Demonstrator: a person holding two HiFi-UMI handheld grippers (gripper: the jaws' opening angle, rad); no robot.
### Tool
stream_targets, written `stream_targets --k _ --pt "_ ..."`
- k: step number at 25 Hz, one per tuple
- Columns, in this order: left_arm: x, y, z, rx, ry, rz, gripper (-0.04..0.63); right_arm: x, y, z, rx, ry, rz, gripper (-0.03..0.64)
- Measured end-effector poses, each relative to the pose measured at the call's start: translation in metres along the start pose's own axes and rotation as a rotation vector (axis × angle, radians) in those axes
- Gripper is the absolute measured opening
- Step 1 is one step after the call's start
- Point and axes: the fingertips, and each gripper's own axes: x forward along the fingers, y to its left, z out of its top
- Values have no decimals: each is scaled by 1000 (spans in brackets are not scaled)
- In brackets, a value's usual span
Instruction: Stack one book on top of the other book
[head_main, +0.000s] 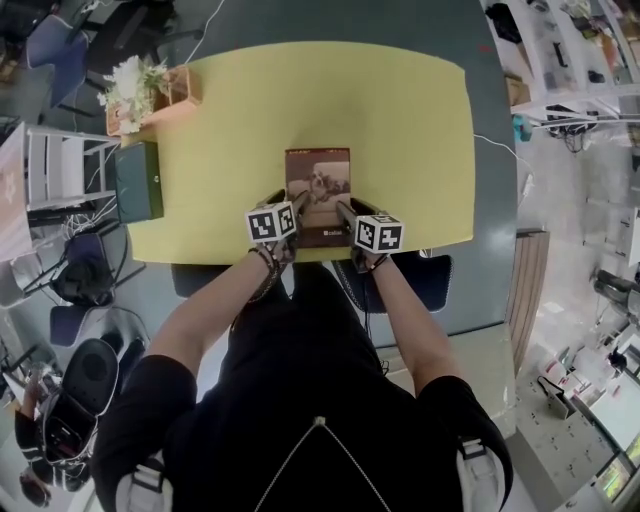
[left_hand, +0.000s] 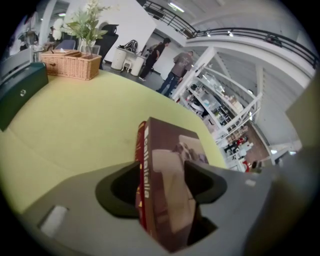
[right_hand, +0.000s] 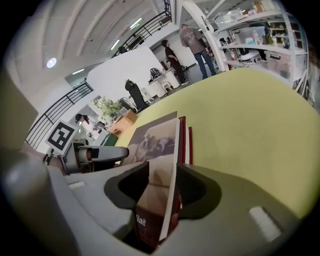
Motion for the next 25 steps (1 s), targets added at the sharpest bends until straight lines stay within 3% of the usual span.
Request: stream_targets --k 5,7,10,14,17,25 --pt "-43 6 24 -7 -115 -12 281 -29 -23 18 -4 -55 -72 173" --pt "-71 8 34 6 -174 -15 221 -48 -24 34 -1 -108 -92 168" --pt "-121 12 51 31 -267 -24 146 -75 -6 67 -24 -206 -96 86" --pt "-189 14 79 79 -396 -27 49 -104 51 117 -113 -340 -66 7" --pt "-235 10 97 113 -476 -49 9 -120 112 141 -202 -417 -19 5" --pt "-331 -9 123 272 -642 -132 8 -153 265 156 -364 -545 113 5"
